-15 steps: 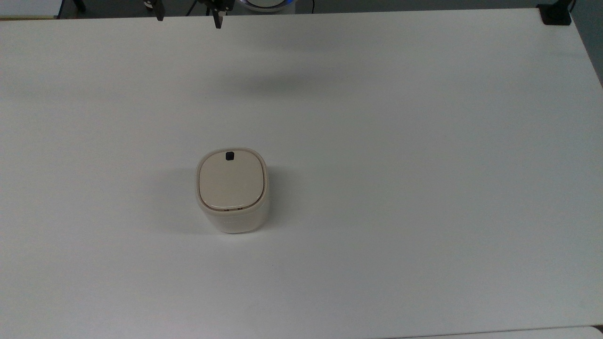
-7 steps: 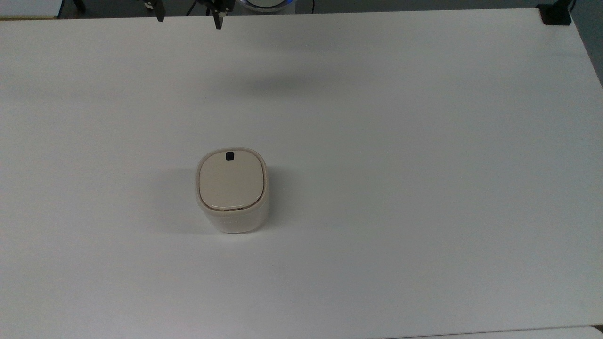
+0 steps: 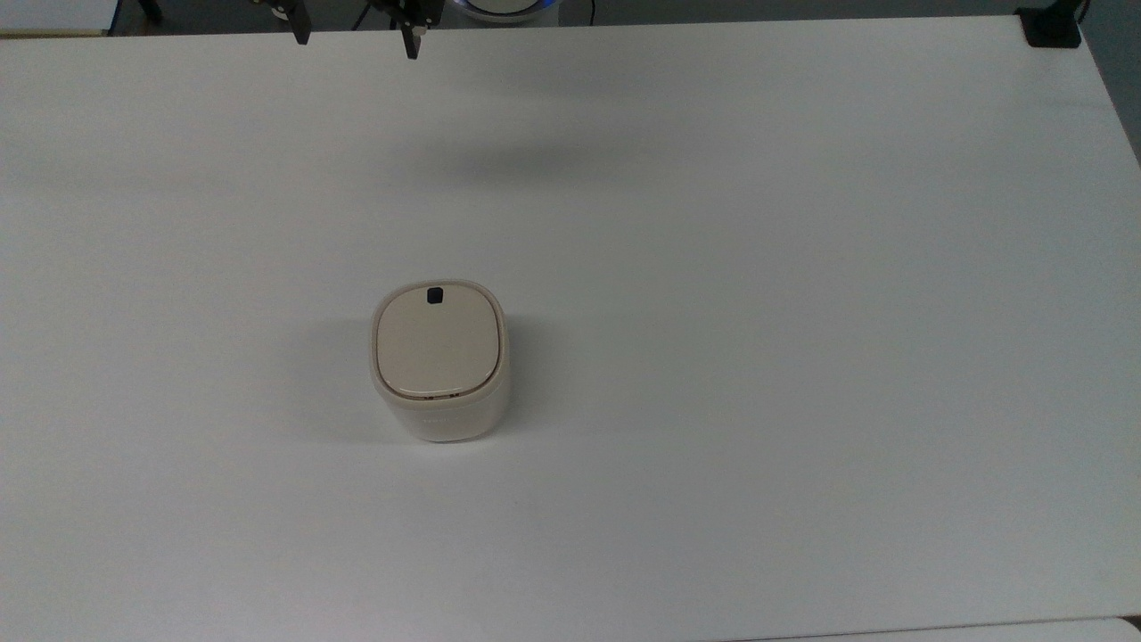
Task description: Open the trash bin
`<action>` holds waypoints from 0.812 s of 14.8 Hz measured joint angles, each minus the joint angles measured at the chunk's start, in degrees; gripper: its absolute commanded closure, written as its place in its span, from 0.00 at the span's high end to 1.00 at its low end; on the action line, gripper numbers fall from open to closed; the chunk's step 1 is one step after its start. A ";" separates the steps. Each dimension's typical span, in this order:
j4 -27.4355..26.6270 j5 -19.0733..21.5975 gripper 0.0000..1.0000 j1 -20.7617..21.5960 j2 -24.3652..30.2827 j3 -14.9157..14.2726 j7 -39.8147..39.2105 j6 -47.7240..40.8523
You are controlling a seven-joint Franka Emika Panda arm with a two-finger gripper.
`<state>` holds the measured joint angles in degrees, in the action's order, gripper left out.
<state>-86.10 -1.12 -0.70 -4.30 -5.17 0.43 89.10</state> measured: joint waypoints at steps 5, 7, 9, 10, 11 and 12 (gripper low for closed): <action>0.00 0.00 0.29 -0.03 -0.49 0.00 -0.33 1.67; 0.00 -0.01 0.03 -0.15 -0.72 -0.02 -2.56 3.31; 0.00 0.15 0.00 -0.43 -0.93 -0.05 -5.88 4.07; 0.00 0.57 0.00 -0.59 -1.17 -0.08 -7.16 4.73; -0.02 0.88 0.00 -0.59 -1.43 -0.08 -7.51 5.99; -0.03 1.09 0.00 -0.57 -1.91 -0.08 -7.80 7.90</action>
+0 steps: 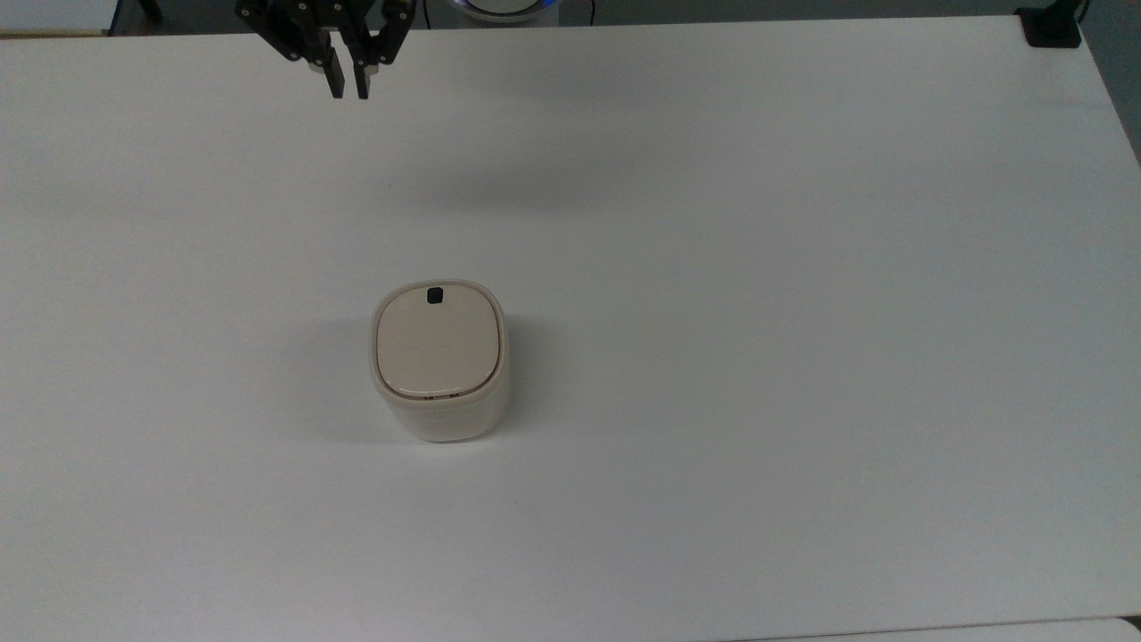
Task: Open the trash bin
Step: 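Lower the gripper onto the hole in the bin's lid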
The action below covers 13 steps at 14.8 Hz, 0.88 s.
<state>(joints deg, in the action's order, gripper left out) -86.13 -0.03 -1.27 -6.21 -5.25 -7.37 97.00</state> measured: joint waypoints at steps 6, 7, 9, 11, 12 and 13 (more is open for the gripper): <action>-0.08 0.21 0.00 0.42 -5.92 0.30 -0.68 13.75; -0.07 0.21 0.00 0.65 -7.01 0.41 -0.69 15.65; -0.08 0.21 0.00 1.54 -9.08 0.72 -0.70 18.41; -0.05 0.21 0.00 3.02 -11.21 0.82 -0.70 20.11; -0.04 0.21 0.00 3.64 -12.18 0.84 -0.70 20.54; -0.01 0.21 0.00 4.04 -12.97 0.84 -0.70 20.70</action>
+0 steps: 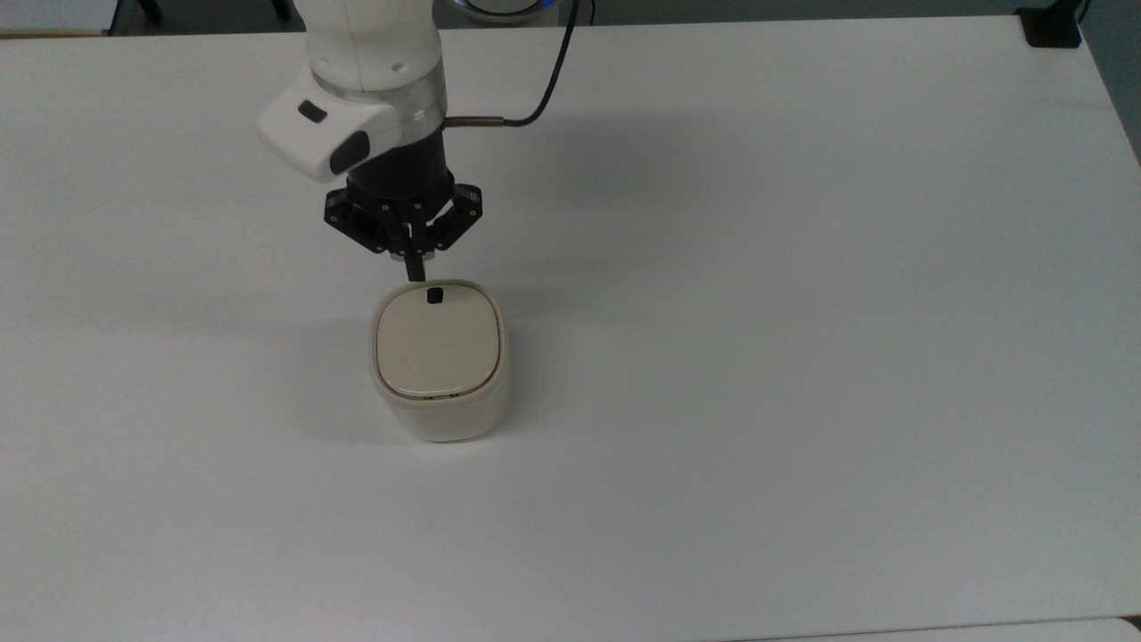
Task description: Open the trash bin
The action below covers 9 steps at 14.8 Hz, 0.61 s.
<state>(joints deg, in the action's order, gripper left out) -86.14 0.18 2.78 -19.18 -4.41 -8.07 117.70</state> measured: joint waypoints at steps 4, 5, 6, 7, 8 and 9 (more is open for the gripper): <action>0.05 0.00 0.00 1.46 -2.40 0.01 0.00 0.31; 0.06 0.00 0.00 1.68 -2.90 0.01 0.00 1.04; 0.06 0.00 0.00 1.81 -3.33 0.01 0.00 1.72; 0.06 -0.01 0.00 1.85 -3.80 0.01 0.00 2.19; 0.06 -0.01 0.00 1.84 -4.26 -0.02 0.00 2.35; 0.06 -0.01 0.00 1.84 -4.69 -0.06 0.00 2.46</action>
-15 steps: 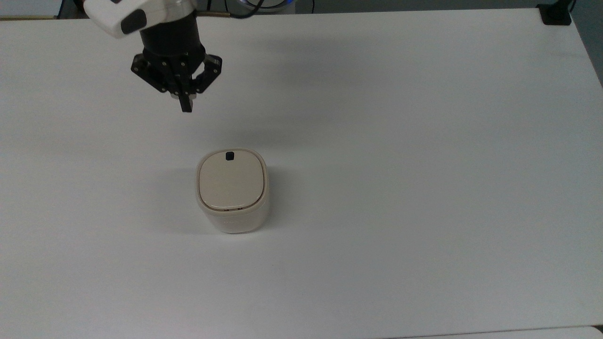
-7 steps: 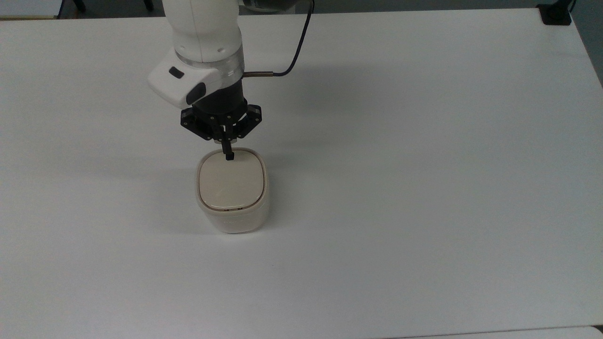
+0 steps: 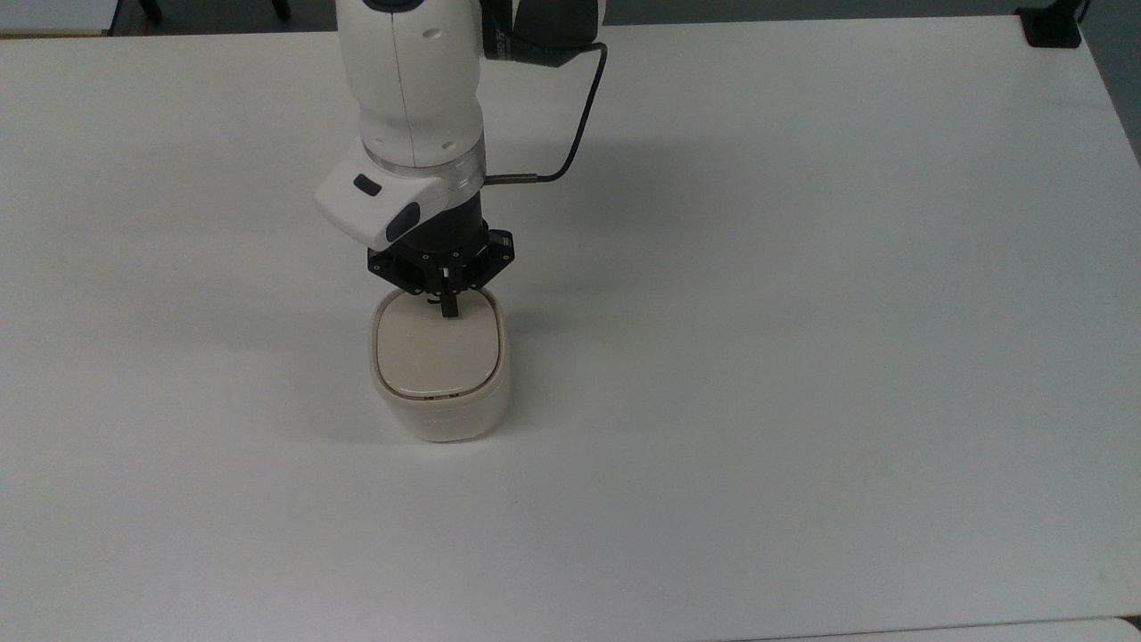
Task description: Open the trash bin
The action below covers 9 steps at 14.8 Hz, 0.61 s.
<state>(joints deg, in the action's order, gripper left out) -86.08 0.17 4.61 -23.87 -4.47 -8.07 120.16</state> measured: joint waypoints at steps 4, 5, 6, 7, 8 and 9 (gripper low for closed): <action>0.24 0.00 0.00 0.00 -0.40 -0.03 0.00 0.11; 0.24 0.00 0.00 0.00 -0.42 -0.03 0.00 0.11; 0.24 0.00 0.00 0.00 -0.41 -0.03 0.00 0.11; 0.25 -0.01 0.00 0.00 -0.42 -0.03 0.00 0.11; 0.25 0.00 0.00 0.00 -0.42 -0.03 0.00 0.11; 0.25 0.00 0.00 0.00 -0.42 -0.03 0.00 0.11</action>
<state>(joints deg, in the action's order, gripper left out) -85.83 0.16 4.61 -24.29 -4.50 -8.07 120.28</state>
